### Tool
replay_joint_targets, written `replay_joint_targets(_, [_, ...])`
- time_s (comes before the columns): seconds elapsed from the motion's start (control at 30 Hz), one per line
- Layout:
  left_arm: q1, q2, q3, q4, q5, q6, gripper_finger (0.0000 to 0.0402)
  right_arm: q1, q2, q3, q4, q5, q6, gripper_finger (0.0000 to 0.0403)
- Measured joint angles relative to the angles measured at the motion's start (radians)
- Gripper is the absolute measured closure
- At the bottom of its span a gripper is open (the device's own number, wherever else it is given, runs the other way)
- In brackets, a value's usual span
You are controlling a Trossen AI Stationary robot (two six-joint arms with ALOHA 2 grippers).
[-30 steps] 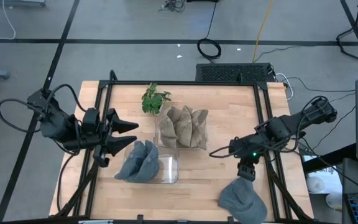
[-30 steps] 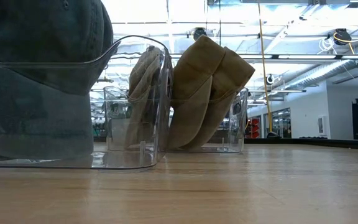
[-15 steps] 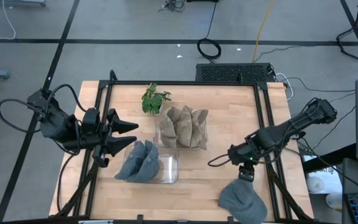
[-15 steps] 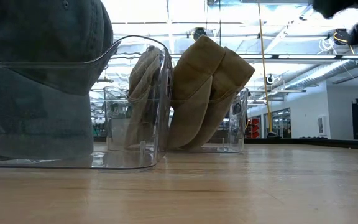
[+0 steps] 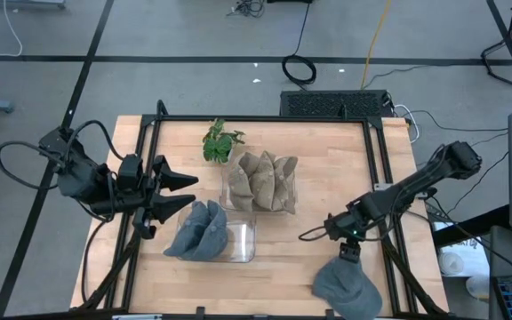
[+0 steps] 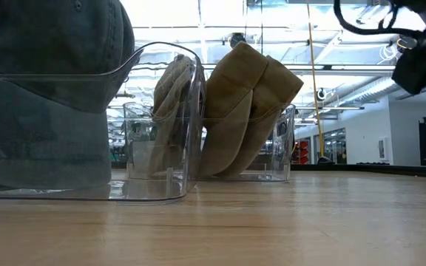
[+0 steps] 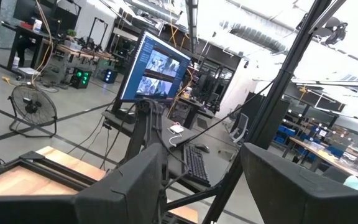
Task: Pick & Place hat
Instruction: Put the blue cap into the bottom transparent bin
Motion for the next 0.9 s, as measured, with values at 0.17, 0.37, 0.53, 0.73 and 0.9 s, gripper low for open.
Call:
replay_joint_targets(0.17, [0.0,0.0,0.0,-0.01,0.0,0.001,0.0172,0.039,0.0,-0.075,0.164,-0.008,0.052,0.0206])
replay_joint_targets(0.37, [0.002,0.0,0.0,-0.02,-0.001,0.004,0.0172,0.065,0.0,-0.134,0.272,-0.053,0.122,0.0223])
replay_joint_targets(0.53, [0.01,0.0,0.0,-0.027,-0.002,0.003,0.0172,0.074,0.0,-0.139,0.287,-0.081,0.124,0.0307])
replay_joint_targets(0.73, [0.01,0.0,0.0,-0.027,-0.001,0.004,0.0172,0.074,0.0,-0.139,0.289,-0.101,0.146,0.0393])
replay_joint_targets(0.9, [0.01,0.0,0.0,-0.027,-0.001,-0.006,0.0172,0.074,-0.012,-0.129,0.284,-0.101,0.158,0.0401])
